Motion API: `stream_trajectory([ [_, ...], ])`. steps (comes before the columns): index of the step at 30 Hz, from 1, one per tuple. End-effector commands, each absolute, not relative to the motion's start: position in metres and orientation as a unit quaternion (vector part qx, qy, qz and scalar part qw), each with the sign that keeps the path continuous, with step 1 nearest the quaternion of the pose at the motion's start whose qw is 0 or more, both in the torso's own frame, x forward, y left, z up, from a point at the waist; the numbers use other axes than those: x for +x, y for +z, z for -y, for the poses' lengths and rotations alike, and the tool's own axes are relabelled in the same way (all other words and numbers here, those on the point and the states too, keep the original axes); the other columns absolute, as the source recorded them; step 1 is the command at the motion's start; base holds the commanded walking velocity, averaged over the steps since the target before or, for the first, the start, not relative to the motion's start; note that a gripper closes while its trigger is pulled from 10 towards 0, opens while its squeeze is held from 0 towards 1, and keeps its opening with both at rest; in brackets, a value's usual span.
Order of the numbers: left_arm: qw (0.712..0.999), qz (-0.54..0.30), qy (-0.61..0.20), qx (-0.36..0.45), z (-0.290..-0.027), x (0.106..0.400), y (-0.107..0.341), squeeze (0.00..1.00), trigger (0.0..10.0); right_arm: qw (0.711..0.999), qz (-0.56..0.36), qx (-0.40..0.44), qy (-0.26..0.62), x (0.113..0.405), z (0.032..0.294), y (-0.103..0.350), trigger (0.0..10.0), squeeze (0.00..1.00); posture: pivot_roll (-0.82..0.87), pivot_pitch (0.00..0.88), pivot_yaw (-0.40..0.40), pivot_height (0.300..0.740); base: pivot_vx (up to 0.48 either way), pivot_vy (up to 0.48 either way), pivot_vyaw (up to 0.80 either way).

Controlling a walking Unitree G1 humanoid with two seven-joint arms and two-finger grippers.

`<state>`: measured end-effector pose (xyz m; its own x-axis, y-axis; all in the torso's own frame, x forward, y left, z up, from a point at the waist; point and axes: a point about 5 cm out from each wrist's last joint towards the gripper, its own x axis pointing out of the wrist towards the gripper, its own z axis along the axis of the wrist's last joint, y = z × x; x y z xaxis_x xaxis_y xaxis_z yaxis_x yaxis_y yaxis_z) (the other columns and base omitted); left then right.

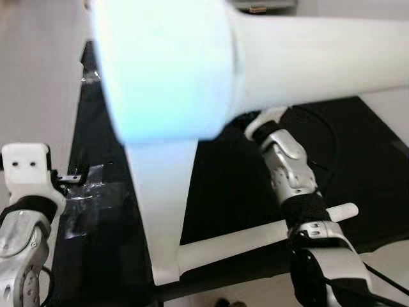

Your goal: Building children table

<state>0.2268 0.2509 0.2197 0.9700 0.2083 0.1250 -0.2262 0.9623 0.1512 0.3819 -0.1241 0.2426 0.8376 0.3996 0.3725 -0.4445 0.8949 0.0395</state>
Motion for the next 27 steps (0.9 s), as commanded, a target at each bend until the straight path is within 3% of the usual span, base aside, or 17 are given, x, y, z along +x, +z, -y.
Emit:
stream_trajectory([
  [1,0.988,0.039,0.112,0.096,-0.251,0.226,0.212,0.0,10.0,0.959,0.171,0.07,0.217,0.379,0.125,0.235,10.0,0.0,0.3,0.048,-0.063,0.74,0.0,0.0,0.0],
  [21,0.992,-0.015,0.091,0.09,-0.217,0.213,0.169,0.0,10.0,0.974,0.085,0.058,0.202,0.347,0.127,0.18,10.0,0.0,0.3,0.055,-0.063,0.74,0.0,0.0,0.0],
  [27,0.993,-0.015,0.083,0.087,-0.208,0.212,0.165,0.0,10.0,0.976,0.066,0.047,0.204,0.334,0.122,0.168,10.0,0.0,0.28,0.069,-0.06,0.74,-0.317,0.0,0.0],
])
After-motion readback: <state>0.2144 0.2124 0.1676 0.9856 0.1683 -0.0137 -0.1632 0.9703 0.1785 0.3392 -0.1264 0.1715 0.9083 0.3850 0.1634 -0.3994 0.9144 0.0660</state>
